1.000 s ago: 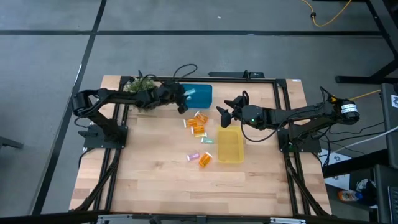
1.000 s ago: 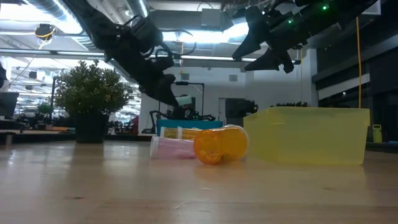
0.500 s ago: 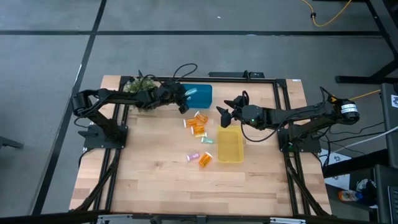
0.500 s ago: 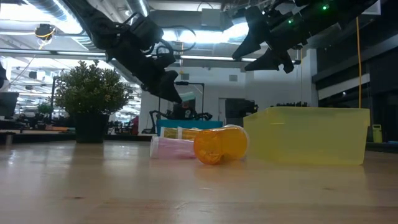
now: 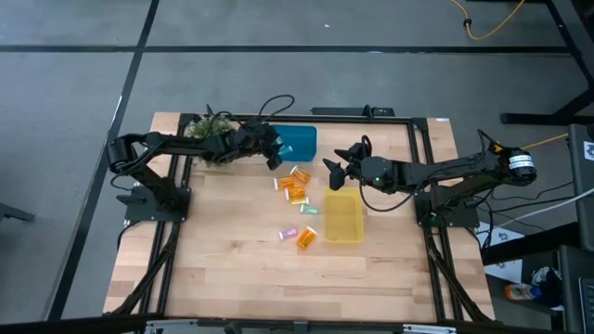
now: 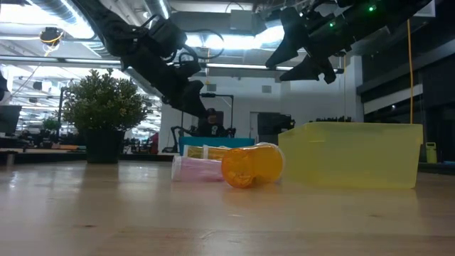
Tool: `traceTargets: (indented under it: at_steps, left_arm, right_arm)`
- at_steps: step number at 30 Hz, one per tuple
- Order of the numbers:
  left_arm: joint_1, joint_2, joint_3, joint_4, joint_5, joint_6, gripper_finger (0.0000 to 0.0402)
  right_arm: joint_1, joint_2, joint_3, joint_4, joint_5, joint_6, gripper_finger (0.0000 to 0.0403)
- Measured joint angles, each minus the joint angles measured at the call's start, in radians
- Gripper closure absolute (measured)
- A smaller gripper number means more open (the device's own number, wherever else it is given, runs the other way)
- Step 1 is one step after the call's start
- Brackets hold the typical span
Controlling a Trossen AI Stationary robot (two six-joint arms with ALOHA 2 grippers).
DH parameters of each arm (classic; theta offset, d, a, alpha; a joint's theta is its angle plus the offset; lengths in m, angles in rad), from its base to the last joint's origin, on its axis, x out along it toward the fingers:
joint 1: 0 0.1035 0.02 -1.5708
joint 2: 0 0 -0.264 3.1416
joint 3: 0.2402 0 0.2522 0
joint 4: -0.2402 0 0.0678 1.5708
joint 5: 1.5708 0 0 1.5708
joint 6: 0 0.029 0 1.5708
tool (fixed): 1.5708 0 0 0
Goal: Pick and place medicine bottles into bin by pill shape (circle, oval)
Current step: Put the small pink pill bottle into the blue bin
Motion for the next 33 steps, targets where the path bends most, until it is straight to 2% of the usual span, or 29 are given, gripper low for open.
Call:
traceTargets:
  at_steps: [16,29,33]
  left_arm:
    - [-0.019,0.000,0.000,-0.009,-0.003,-0.018,0.0233]
    - [-0.232,-0.001,0.000,-0.011,0.000,0.006,0.0233]
    - [-0.292,-0.001,0.000,-0.072,-0.004,-0.003,0.0233]
  right_arm:
    - [0.000,0.000,0.000,0.000,-0.002,0.000,0.0130]
    - [0.000,0.000,0.000,-0.006,-0.003,0.000,0.0130]
    - [0.000,0.000,0.000,-0.006,-0.003,0.000,0.0130]
